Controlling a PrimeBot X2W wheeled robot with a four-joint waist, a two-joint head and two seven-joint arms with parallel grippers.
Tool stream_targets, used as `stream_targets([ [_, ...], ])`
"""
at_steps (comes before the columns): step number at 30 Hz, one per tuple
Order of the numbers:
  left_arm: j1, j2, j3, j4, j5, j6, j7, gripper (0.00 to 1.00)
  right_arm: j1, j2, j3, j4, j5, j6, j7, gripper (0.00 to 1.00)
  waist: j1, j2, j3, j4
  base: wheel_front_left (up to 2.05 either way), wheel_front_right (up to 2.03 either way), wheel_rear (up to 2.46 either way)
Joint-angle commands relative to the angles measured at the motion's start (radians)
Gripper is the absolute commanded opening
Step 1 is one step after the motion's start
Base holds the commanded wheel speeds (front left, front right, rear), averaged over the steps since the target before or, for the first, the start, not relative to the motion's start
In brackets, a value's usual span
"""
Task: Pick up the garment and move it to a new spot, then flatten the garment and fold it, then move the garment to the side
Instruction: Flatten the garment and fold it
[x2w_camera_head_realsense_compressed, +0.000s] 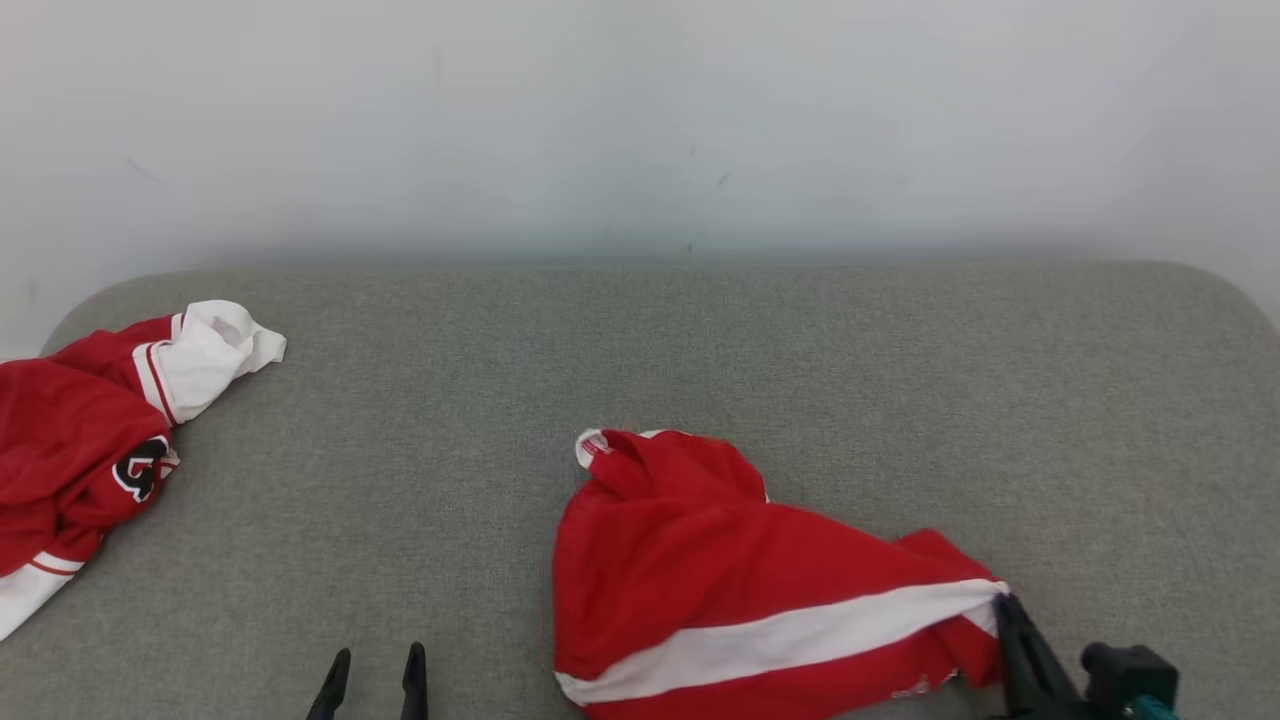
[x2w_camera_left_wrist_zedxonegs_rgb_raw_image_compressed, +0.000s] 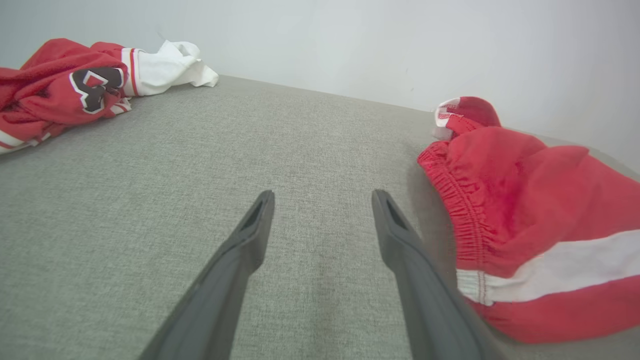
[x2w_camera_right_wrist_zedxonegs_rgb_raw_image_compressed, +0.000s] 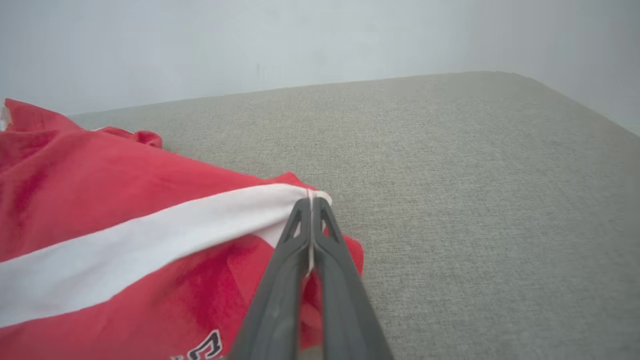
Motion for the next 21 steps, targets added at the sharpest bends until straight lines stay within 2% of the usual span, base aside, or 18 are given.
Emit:
stream_targets([
  [1, 0.006, -0.002, -0.009, 0.001, -0.009, -0.002, -0.004, 1.0, 0.021, -0.018, -0.024, -0.011, -0.011, 0.004, -0.001, 0.0, 0.0, 0.0, -0.002, -0.004, 0.0, 0.0, 0.0],
  [5, 0.002, -0.002, -0.034, 0.01, -0.023, -0.002, -0.003, 1.0, 0.033, -0.044, -0.06, 0.017, -0.027, 0.004, 0.0, 0.0, 0.0, 0.0, -0.003, -0.011, 0.0, 0.0, 0.0],
  [10, -0.001, -0.002, -0.066, 0.024, -0.03, -0.001, -0.004, 1.0, 0.011, -0.042, -0.063, 0.066, -0.034, 0.004, -0.001, 0.0, 0.0, 0.0, -0.006, -0.018, 0.0, 0.0, 0.0],
  [11, -0.001, -0.002, -0.071, 0.027, -0.03, -0.001, -0.004, 1.0, 0.011, -0.04, -0.064, 0.071, -0.035, 0.004, 0.0, 0.11, 0.0, 0.0, -0.007, -0.018, 0.0, 0.0, 0.0],
  [12, -0.001, -0.002, -0.077, 0.029, -0.032, -0.001, -0.004, 1.0, 0.012, -0.038, -0.067, 0.075, -0.035, 0.004, 0.0, 0.38, 0.0, 0.0, -0.009, -0.018, 0.0, 0.0, 0.0],
  [13, 0.0, -0.002, -0.085, 0.029, -0.034, -0.001, -0.004, 1.0, 0.014, -0.035, -0.071, 0.075, -0.033, 0.004, -0.001, 0.88, 0.0, 0.0, -0.011, -0.018, 0.0, 0.0, 0.0],
  [14, 0.001, -0.002, -0.101, 0.031, -0.036, -0.001, -0.003, 1.0, 0.02, -0.03, -0.073, 0.068, -0.033, 0.004, -0.001, 1.0, 0.0, 0.0, -0.013, -0.018, 0.0, 0.0, 0.0],
  [21, 0.021, 0.011, -0.181, 0.052, -0.026, 0.0, -0.004, 1.0, 0.073, -0.012, -0.074, -0.017, -0.017, 0.004, 0.0, 1.0, 0.0, 0.0, -0.023, -0.022, 0.0, 0.0, 0.0],
])
